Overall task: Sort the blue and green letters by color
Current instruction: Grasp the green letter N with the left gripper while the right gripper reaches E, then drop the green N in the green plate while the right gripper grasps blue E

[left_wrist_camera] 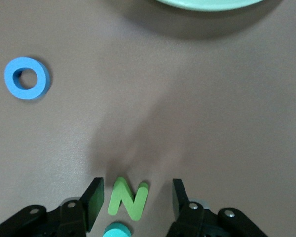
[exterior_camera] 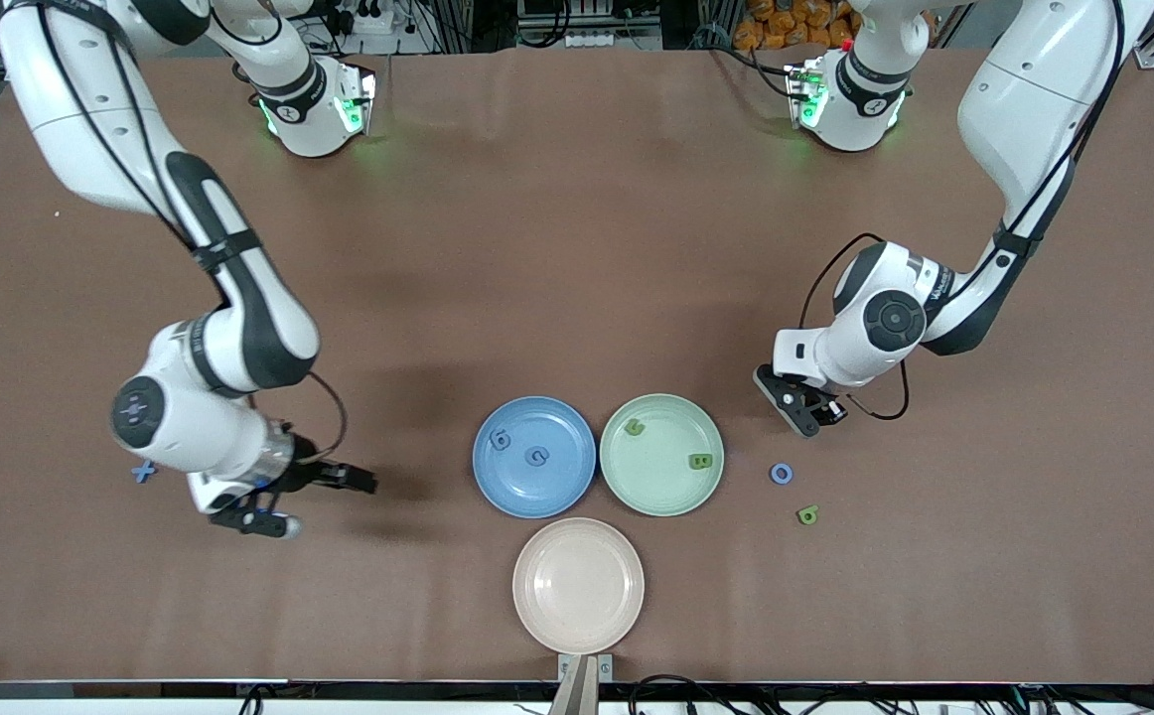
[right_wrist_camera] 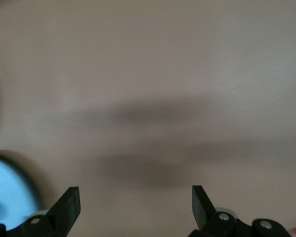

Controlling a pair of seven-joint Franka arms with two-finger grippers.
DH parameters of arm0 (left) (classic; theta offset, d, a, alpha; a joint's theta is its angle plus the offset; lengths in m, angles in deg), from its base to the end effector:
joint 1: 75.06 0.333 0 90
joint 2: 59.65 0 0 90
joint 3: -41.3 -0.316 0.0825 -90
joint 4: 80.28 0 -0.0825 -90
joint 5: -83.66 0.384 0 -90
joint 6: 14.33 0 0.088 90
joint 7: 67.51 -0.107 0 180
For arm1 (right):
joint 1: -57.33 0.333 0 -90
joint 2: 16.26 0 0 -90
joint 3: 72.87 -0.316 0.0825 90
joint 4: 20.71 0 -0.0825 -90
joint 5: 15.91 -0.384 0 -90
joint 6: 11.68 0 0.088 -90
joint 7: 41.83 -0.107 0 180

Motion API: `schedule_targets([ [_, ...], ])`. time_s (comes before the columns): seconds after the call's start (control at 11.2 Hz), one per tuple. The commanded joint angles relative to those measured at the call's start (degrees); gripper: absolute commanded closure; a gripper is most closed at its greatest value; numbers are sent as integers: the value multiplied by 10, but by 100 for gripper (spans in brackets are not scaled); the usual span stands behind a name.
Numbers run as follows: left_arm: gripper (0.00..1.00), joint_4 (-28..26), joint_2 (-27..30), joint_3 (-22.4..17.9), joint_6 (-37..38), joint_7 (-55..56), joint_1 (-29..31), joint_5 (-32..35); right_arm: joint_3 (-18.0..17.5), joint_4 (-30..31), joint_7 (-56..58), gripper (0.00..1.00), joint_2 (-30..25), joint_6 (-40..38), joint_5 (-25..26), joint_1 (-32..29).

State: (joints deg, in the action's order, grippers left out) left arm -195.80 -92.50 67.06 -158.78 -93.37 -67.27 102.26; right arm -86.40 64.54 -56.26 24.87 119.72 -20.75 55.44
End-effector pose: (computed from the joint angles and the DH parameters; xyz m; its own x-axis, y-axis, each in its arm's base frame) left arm 0.5721 -0.1846 0.1897 0.5679 -0.8223 0.0363 -0.8231 -0.5668 0.0366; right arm 0.7166 0.1178 0.2678 0.9851 -0.1691 0.0317 -0.1570 -0.9589 -0.2365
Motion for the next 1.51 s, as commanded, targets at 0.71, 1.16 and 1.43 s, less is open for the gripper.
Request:
schedule_targets([
  [0.71, 45, 4, -23, -3, -34, -6, 4, 44, 97, -10, 352, 0, 48, -24, 127, -46],
  [1.16, 100, 9, -25, -2, -37, -6, 5, 73, 96, -10, 356, 0, 64, -30, 116, -51],
  [1.43, 100, 49, -21, 23, -37, 87, -7, 64, 96, -10, 354, 0, 68, -29, 106, -46],
])
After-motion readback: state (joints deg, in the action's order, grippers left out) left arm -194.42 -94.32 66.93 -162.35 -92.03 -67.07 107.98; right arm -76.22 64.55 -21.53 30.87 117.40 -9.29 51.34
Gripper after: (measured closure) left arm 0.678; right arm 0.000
